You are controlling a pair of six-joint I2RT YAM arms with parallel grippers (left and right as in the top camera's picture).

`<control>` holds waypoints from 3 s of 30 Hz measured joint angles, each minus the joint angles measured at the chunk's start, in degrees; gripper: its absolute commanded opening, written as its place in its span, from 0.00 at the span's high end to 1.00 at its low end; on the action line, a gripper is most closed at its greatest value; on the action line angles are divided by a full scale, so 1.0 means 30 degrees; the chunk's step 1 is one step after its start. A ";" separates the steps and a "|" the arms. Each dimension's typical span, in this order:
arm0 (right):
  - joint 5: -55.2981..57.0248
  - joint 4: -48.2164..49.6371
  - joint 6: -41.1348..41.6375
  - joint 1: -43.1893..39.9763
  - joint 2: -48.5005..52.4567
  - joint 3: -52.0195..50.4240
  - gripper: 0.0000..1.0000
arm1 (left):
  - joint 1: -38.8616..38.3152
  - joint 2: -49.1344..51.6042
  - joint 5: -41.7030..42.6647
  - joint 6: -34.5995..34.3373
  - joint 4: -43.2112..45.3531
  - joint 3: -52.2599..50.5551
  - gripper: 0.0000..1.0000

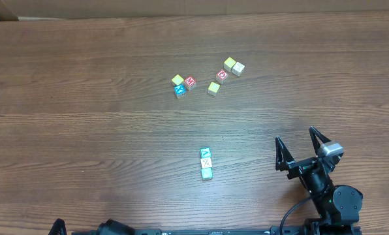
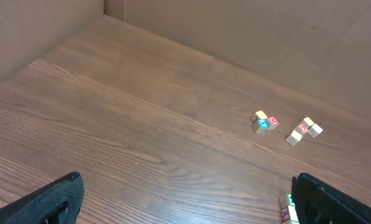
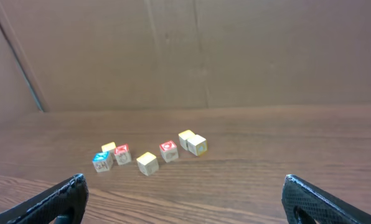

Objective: Flip 3 blocks

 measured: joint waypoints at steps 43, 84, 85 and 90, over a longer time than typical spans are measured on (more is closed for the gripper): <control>0.0357 -0.0328 -0.0350 0.0357 -0.0146 0.0000 0.00 | 0.0000 0.0000 -0.0007 0.0000 0.0000 0.0000 0.00; 0.0364 -0.0321 -0.0364 0.0357 -0.0146 0.0000 0.00 | 0.5450 -0.1341 0.2273 -0.5501 2.3758 -1.7172 0.00; 0.0364 -0.0328 -0.0350 0.0357 -0.0146 0.0000 0.00 | 0.5450 -0.1851 0.2463 -0.5515 2.4800 -1.8156 0.00; 0.0364 -0.0328 -0.0350 0.0357 -0.0146 0.0000 0.00 | 0.5450 -0.3708 0.2922 -0.5355 2.8363 -2.1442 0.00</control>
